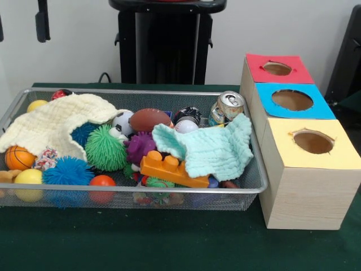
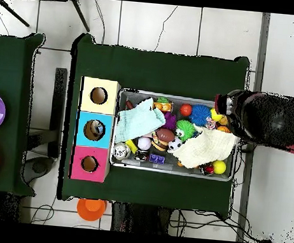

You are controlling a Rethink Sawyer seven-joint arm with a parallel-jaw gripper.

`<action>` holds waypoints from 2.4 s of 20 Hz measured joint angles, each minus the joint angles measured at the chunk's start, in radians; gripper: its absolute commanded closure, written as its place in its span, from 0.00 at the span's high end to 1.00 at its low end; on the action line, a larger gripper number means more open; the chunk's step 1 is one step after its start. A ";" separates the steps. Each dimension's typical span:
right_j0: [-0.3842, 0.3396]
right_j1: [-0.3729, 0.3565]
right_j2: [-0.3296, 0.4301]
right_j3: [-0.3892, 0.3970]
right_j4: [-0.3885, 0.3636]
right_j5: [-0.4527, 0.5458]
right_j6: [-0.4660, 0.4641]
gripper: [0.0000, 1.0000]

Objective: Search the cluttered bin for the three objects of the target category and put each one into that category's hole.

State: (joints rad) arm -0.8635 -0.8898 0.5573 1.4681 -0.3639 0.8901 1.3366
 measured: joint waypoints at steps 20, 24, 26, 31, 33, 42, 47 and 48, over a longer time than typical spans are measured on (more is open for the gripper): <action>-0.024 0.027 0.100 0.053 -0.004 -0.026 0.000 1.00; -0.024 0.048 0.104 0.068 -0.010 -0.040 0.000 1.00; -0.024 0.061 0.104 0.069 -0.016 -0.048 0.000 1.00; -0.024 0.084 0.105 0.070 -0.036 -0.069 0.000 1.00; -0.026 0.094 0.106 0.073 -0.045 -0.082 0.000 1.00; -0.096 0.129 0.183 0.164 -0.044 -0.155 0.000 1.00; -0.139 0.147 0.240 0.230 -0.032 -0.183 0.000 1.00; -0.147 0.150 0.253 0.245 -0.030 -0.188 0.000 1.00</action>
State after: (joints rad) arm -1.0108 -0.7402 0.8101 1.7135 -0.3934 0.7020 1.3366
